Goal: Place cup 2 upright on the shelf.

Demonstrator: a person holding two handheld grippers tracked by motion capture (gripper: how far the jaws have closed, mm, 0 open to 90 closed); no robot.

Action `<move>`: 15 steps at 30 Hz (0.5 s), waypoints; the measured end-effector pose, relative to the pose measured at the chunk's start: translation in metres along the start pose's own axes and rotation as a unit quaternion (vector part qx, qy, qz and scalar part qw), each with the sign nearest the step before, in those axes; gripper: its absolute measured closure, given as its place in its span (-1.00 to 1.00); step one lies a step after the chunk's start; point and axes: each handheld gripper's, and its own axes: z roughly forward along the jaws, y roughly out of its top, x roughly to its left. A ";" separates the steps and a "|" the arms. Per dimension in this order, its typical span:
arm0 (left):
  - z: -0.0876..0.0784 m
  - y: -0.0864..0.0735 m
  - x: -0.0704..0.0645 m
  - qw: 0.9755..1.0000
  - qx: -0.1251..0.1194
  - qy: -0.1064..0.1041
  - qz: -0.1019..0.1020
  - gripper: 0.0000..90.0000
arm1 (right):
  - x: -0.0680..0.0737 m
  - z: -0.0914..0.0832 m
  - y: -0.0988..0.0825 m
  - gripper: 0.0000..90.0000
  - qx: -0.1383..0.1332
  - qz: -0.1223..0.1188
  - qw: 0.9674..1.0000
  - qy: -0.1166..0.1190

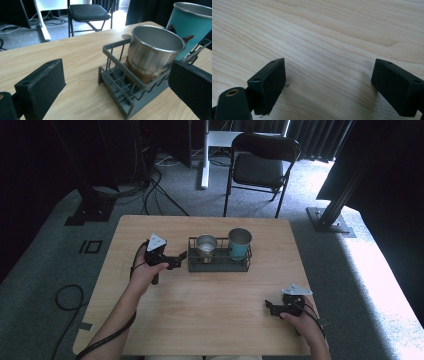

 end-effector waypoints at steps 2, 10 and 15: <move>-0.001 -0.002 0.002 1.000 0.001 0.002 -0.003 -0.96 | 0.000 0.000 0.000 -0.74 0.000 0.000 1.000 0.000; -0.007 -0.014 0.009 1.000 0.007 0.011 -0.010 -0.96 | 0.000 0.000 0.000 -0.74 0.000 0.000 1.000 0.000; -0.012 -0.023 0.014 1.000 0.013 0.018 -0.009 -0.96 | 0.000 0.000 0.000 -0.74 0.000 -0.001 1.000 0.000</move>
